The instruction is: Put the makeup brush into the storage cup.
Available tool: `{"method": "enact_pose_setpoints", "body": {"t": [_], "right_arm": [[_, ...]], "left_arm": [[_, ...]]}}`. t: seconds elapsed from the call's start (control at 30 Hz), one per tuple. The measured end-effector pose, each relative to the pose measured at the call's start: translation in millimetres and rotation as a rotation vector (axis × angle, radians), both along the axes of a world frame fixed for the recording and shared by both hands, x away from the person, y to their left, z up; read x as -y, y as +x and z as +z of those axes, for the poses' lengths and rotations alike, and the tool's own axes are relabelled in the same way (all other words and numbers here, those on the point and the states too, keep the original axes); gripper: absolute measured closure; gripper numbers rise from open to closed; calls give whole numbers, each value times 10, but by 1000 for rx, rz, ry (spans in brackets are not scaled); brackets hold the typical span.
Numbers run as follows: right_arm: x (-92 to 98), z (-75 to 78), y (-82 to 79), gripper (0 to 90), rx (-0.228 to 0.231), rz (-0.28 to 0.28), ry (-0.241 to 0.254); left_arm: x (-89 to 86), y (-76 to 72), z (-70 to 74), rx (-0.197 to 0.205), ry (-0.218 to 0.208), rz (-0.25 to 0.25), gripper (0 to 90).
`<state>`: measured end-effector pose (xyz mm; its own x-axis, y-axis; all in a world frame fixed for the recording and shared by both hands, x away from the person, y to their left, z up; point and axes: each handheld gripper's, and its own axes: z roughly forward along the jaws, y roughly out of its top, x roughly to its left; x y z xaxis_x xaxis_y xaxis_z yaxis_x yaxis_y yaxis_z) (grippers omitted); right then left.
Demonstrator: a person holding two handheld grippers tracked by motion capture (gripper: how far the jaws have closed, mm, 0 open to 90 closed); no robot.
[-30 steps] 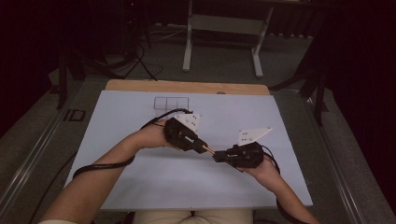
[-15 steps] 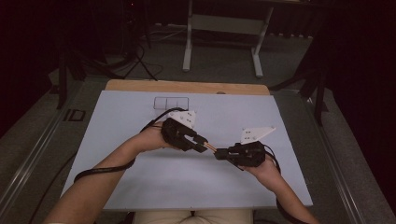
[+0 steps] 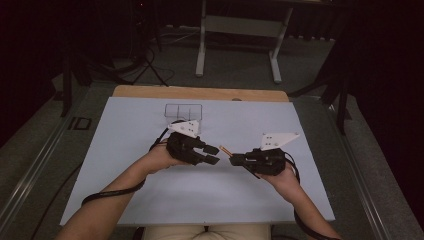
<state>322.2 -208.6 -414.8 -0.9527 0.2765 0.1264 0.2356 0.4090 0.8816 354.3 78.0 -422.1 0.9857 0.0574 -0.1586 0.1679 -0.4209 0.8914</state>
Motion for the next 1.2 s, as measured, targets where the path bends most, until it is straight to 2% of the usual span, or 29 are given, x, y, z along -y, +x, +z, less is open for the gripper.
{"method": "enact_pose_setpoints", "body": {"t": [0.27,0.43,0.53,0.77,0.93,1.2], "right_arm": [[-27,66,37,830,22,-8,36],[-45,129,56,830,40,-9,83],[-56,152,58,830,49,-11,106],[-118,217,55,830,81,-7,167],[-154,225,55,830,88,-4,193],[-201,195,68,830,105,3,269]], "left_arm": [[-26,-65,-24,-14,-29,24,545],[4,-106,-66,-8,-60,57,463],[28,-120,-83,-5,-69,56,464],[142,-158,-193,-3,-120,62,478],[225,-169,-244,-5,-130,56,504],[319,-186,-312,-13,-193,51,546]]}}
